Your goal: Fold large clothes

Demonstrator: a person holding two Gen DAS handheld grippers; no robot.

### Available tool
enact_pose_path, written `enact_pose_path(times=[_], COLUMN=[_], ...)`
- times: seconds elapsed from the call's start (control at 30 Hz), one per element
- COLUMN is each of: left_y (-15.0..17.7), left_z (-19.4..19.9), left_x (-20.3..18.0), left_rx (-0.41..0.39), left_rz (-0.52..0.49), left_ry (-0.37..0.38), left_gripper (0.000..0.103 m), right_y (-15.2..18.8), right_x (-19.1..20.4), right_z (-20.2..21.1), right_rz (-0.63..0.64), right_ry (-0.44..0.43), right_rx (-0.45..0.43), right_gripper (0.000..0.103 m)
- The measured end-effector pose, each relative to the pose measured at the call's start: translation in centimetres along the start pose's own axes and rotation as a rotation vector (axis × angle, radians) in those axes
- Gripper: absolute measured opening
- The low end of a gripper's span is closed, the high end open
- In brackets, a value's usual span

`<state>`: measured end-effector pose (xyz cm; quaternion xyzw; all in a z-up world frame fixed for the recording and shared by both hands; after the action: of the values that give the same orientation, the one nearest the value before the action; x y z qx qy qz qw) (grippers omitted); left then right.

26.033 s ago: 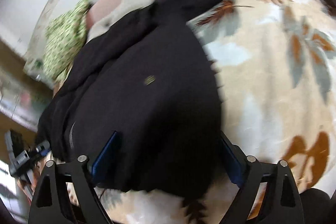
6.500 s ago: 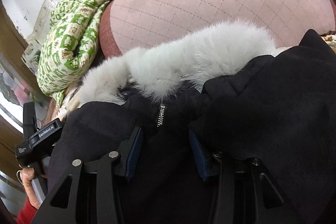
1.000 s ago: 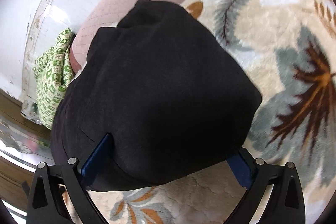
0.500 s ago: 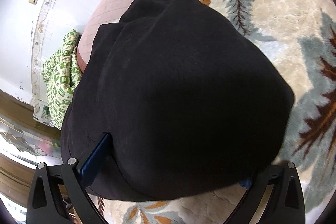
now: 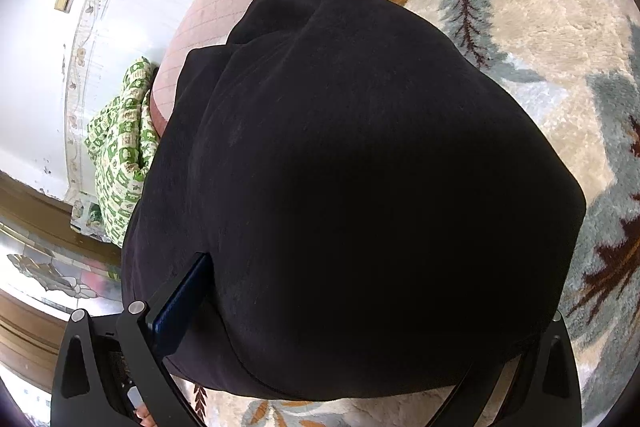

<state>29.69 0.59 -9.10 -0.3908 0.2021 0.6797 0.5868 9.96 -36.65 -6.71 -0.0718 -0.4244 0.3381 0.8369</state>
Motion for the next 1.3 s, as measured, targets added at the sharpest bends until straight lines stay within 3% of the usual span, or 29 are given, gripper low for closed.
enact_pose_path(times=[0.2, 0.37, 0.47, 0.53, 0.57, 0.63, 0.8, 1.03, 1.3], left_y=[-0.9, -0.3, -0.1, -0.1, -0.1, 0.0, 1.6, 3.1, 6.1], left_z=[-2.1, -2.1, -1.4, -0.1, 0.5, 1.8, 4.5, 6.8, 8.6], left_x=[-0.8, -2.1, -3.1, -4.0, -4.3, -5.1, -6.4, -6.3, -3.4], left_rx=[0.016, -0.058, -0.083, -0.107, -0.111, -0.121, -0.161, -0.160, -0.139], left_rz=[0.009, 0.008, -0.042, -0.055, -0.054, -0.053, -0.093, -0.103, -0.091], left_ry=[0.033, -0.074, -0.159, -0.175, -0.169, -0.158, -0.195, -0.215, -0.242], left_gripper=[0.102, 0.100, 0.072, 0.049, 0.046, 0.041, 0.038, 0.038, 0.040], right_y=[-0.4, -0.7, -0.8, -1.2, -1.4, -1.7, -2.1, -1.4, 2.9], right_x=[-0.1, -0.1, 0.6, 1.6, 2.2, 3.4, 5.3, 7.4, 7.4], right_z=[0.0, 0.1, 0.8, 1.7, 2.2, 3.3, 6.0, 8.8, 10.5], right_rz=[-0.017, -0.077, -0.053, -0.014, 0.009, 0.044, 0.067, 0.111, 0.143], right_ry=[0.006, 0.014, 0.037, 0.056, 0.059, 0.056, 0.014, -0.008, 0.027], right_rx=[-0.024, -0.043, -0.042, -0.053, -0.059, -0.078, -0.107, -0.125, -0.070], right_gripper=[0.103, 0.103, 0.093, 0.071, 0.061, 0.054, 0.049, 0.048, 0.048])
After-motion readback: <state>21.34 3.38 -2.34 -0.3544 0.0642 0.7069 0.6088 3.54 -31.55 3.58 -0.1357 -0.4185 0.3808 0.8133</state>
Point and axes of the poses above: each gripper's, at about its wrist camera, not at the fingertips, and z roughly against the way its jaws point, x to its left, y to its underside, the point moved 8 cm from there along -z, roughly the way its jaws point, and after that the axes turned 8 degrees about z, right-handed, at the moved point
